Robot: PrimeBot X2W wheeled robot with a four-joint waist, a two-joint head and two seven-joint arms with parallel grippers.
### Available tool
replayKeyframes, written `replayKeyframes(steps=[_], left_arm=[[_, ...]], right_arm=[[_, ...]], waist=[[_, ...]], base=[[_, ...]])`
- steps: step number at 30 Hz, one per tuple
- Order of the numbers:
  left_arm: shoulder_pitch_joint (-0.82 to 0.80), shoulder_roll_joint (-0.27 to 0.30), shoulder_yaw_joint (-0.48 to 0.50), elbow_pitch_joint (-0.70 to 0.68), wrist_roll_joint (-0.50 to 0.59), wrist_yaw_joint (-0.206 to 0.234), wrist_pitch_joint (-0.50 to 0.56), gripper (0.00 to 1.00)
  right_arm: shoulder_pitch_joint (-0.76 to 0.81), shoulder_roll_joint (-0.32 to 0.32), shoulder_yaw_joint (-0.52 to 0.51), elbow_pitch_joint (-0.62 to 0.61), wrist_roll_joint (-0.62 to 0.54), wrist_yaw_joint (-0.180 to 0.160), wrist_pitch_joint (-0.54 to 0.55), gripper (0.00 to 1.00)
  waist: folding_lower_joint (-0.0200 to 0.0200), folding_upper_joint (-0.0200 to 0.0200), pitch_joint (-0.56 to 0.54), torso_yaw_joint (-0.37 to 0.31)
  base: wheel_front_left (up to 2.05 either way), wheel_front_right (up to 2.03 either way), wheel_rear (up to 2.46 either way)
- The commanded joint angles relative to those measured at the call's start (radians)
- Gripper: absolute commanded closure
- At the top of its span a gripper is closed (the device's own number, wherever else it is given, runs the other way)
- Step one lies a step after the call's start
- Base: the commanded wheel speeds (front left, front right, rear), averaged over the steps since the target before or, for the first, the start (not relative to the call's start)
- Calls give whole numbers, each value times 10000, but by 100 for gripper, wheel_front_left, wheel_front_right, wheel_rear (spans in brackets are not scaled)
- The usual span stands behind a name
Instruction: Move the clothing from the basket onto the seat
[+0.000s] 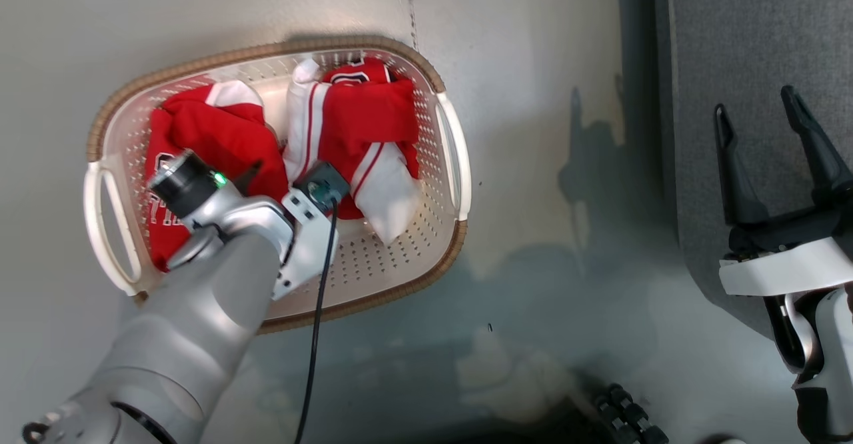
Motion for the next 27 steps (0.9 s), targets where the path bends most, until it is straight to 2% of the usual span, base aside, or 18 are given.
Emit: replayKeyframes(steps=[1, 8, 14, 27], left_arm=[[-314, 200, -61, 71, 90, 62, 315, 0], [-979, 431, -380, 105, 324, 196, 1622, 0], [-1410, 656, -677, 109, 469, 57, 2327, 0], [-1774, 847, -1005, 138, 404, -419, 3505, 0]], right_arm=[[-93, -101, -97, 104, 114, 19, -1, 0], [-298, -20, 284, 36, 228, 68, 48, 0], [-512, -51, 974, -66, 91, 117, 73, 0], [-572, -259, 1161, -759, 34, 78, 68, 0]], waist=[[-1, 0, 235, -118], [-1, 0, 847, -202], [-1, 0, 1282, -358], [-1, 0, 1775, -539]], base=[[0, 0, 0], [0, 0, 0], [0, 0, 0], [0, 0, 0]])
